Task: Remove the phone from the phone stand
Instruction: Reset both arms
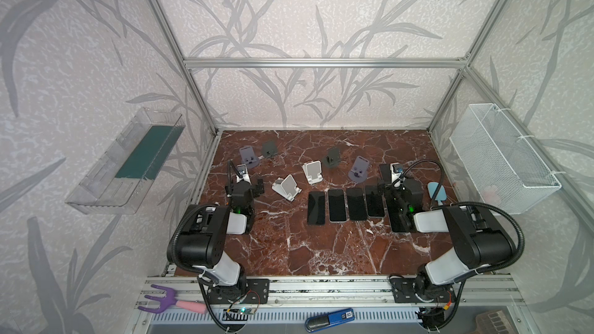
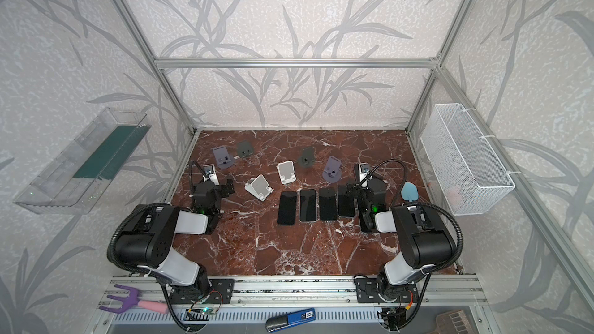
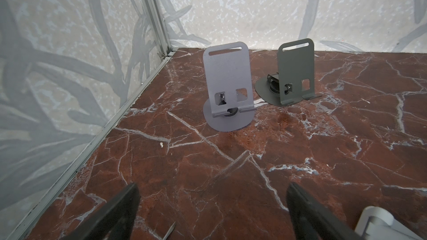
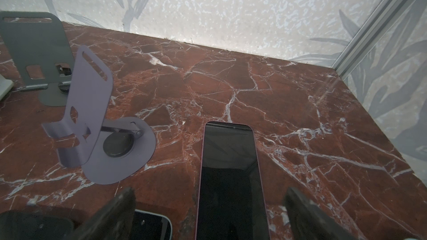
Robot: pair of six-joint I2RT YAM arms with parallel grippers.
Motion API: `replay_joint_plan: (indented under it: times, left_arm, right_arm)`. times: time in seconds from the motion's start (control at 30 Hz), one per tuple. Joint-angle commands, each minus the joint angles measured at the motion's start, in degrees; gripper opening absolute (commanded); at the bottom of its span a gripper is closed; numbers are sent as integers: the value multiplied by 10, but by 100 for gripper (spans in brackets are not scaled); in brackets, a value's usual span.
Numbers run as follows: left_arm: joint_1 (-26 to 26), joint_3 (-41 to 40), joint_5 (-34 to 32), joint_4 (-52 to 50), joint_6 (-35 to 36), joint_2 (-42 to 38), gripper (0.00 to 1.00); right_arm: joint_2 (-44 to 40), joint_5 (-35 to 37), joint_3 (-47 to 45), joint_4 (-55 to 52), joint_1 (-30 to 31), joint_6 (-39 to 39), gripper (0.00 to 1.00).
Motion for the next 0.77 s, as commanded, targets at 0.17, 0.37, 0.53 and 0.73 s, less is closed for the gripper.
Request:
replay_joint_plan:
  times: [0.17, 0.37, 0.53, 0.73]
  left_arm:
    - [2, -3, 1, 7, 0, -5, 99]
    - [2, -3, 1, 6, 0, -4, 99]
    - [2, -3, 0, 7, 0, -5, 99]
    - [2, -2, 0, 7, 0, -4, 99]
  right_arm:
    - [4, 8, -6, 19, 2, 1, 99]
    - [4, 8, -6, 20, 2, 1, 99]
    - [4, 8, -5, 18, 2, 1, 99]
    - [4, 8, -4, 16, 0, 3, 99]
